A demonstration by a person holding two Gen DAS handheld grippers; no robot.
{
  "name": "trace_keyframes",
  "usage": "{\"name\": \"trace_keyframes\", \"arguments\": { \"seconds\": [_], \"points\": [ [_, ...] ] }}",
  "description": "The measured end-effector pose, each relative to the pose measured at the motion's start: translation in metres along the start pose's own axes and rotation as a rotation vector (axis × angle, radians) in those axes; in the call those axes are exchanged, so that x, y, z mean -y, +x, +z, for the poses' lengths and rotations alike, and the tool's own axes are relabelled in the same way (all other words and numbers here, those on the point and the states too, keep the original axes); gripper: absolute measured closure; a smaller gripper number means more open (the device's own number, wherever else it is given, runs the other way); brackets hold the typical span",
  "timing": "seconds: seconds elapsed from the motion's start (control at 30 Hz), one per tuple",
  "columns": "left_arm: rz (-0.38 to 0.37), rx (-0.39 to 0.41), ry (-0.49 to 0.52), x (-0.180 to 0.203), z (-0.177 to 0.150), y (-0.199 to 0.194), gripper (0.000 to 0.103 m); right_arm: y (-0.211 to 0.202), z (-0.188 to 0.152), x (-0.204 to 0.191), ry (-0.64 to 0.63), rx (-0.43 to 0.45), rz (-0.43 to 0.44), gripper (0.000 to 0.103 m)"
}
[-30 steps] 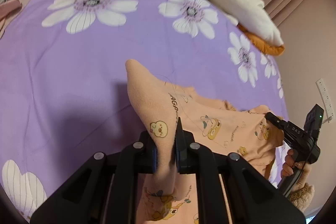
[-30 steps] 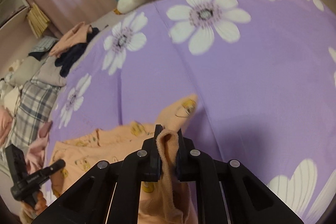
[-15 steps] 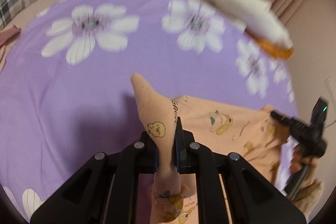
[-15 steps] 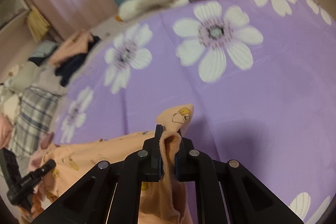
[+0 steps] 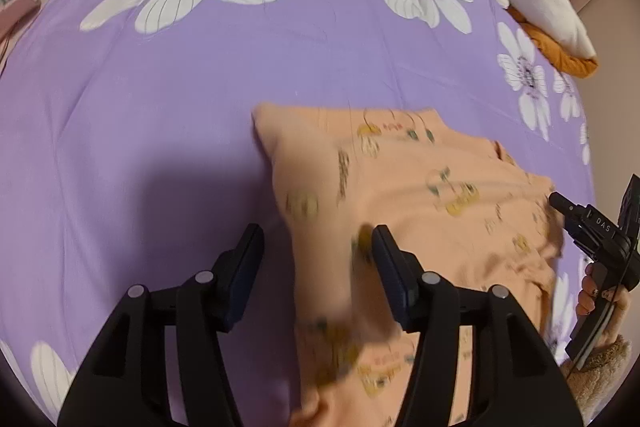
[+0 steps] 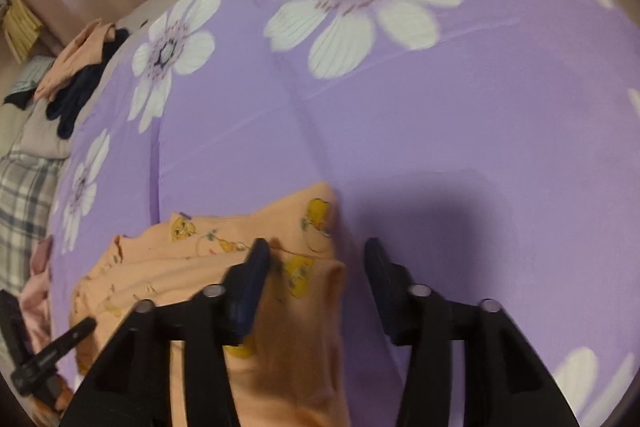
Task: Fold small clothes
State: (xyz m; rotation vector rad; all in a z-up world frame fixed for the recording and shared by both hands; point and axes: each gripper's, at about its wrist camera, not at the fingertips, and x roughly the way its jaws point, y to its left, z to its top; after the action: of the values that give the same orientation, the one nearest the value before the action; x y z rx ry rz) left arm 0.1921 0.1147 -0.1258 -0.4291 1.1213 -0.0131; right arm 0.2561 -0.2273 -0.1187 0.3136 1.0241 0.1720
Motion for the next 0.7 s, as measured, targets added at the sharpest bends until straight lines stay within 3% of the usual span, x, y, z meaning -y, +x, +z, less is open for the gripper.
{"name": "trace_keyframes", "arguments": {
  "seconds": [0.17, 0.23, 0.27, 0.33, 0.53, 0.7],
  "points": [
    [-0.02, 0.01, -0.004, -0.003, -0.026, -0.006, 0.052, -0.006, -0.023, 0.01, 0.038, -0.073, 0.107, 0.053],
    [-0.017, 0.015, -0.001, -0.004, -0.03, -0.005, 0.077, 0.003, -0.033, 0.01, 0.036, -0.112, 0.127, 0.054],
    [-0.032, 0.008, -0.013, -0.005, -0.032, -0.004, 0.083, 0.006, -0.037, 0.009, 0.032, -0.111, 0.109, 0.059],
    [-0.047, 0.001, -0.044, -0.007, -0.032, -0.004, 0.087, 0.004, -0.04, 0.003, 0.008, -0.101, 0.106, 0.089],
    [-0.008, 0.002, -0.011, -0.002, -0.038, -0.01, 0.087, -0.021, -0.04, -0.005, -0.025, -0.036, 0.098, 0.092],
    [0.007, 0.0, -0.009, -0.002, -0.039, -0.006, 0.085, 0.008, -0.045, 0.005, 0.008, -0.098, 0.073, 0.092]
  ]
}}
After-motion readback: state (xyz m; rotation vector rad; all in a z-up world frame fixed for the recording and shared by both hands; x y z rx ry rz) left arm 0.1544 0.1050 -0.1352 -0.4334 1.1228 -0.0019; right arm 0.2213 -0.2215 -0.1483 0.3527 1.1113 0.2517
